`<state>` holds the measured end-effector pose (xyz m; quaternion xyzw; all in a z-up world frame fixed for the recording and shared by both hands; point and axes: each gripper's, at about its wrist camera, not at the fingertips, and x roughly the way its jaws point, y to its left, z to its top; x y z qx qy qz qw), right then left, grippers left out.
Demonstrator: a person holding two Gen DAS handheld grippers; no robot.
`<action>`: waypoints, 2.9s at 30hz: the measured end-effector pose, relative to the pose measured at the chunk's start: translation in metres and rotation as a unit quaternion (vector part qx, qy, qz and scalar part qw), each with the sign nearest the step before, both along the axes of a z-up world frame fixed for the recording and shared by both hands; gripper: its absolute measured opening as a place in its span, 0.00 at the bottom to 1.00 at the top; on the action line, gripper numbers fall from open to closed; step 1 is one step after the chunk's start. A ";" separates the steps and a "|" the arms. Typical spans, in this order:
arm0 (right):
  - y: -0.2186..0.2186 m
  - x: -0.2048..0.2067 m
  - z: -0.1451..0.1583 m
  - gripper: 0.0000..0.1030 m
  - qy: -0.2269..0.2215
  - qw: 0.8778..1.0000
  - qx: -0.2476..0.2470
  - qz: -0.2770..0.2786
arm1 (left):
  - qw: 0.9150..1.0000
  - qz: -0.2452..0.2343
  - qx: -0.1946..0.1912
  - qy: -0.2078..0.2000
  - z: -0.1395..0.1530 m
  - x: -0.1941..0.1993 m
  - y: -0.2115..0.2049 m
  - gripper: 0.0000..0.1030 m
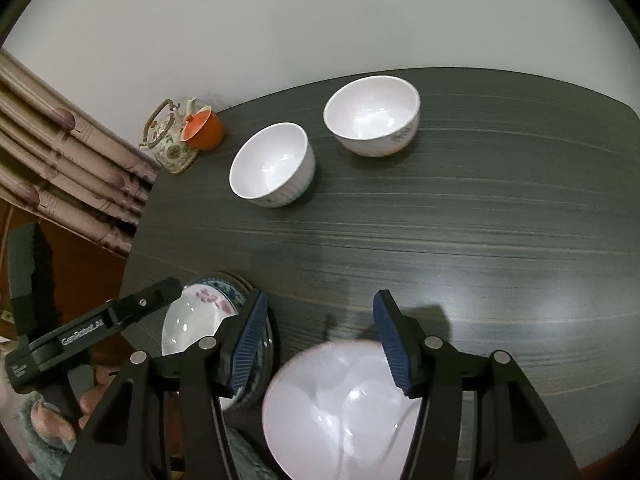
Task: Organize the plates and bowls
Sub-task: 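Open both tools and move them to the white bowl, then close both tools on the white bowl rim, then lift the white bowl with both tools over the pink-rimmed bowl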
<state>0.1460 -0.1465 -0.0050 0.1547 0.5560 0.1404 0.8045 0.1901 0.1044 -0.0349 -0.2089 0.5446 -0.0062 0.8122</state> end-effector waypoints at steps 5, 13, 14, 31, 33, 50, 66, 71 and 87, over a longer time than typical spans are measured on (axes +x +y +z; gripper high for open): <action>0.016 0.030 -0.008 0.52 0.009 1.000 0.003 0.002 | 1.000 0.018 -0.009 -0.006 -0.012 0.032 0.015 0.59; 0.033 0.078 -0.026 0.52 0.017 1.000 0.013 -0.006 | 0.999 0.017 -0.029 0.002 -0.025 0.086 0.026 0.59; 0.035 0.085 -0.029 0.52 0.020 1.000 0.014 -0.009 | 0.999 0.015 -0.030 0.004 -0.028 0.094 0.025 0.59; 0.055 0.158 -0.081 0.32 0.071 0.997 -0.002 -0.030 | 0.998 -0.002 -0.034 0.054 -0.082 0.142 0.009 0.28; 0.054 0.161 -0.085 0.29 0.073 0.997 -0.004 -0.030 | 0.998 -0.008 -0.039 0.059 -0.086 0.143 0.005 0.19; 0.046 0.148 -0.068 0.15 0.061 0.998 0.006 -0.033 | 0.999 -0.016 -0.012 0.031 -0.051 0.115 -0.023 0.14; 0.040 0.082 -0.009 0.15 0.018 0.999 0.022 -0.026 | 0.999 -0.027 0.027 -0.013 0.013 0.050 -0.030 0.14; 0.039 0.053 0.010 0.15 -0.001 0.999 0.024 -0.024 | 0.998 -0.041 0.033 -0.031 0.030 0.022 -0.043 0.14; -0.031 -0.047 0.041 0.15 -0.032 0.998 0.010 -0.061 | 0.993 -0.110 0.018 -0.026 0.029 -0.053 -0.122 0.14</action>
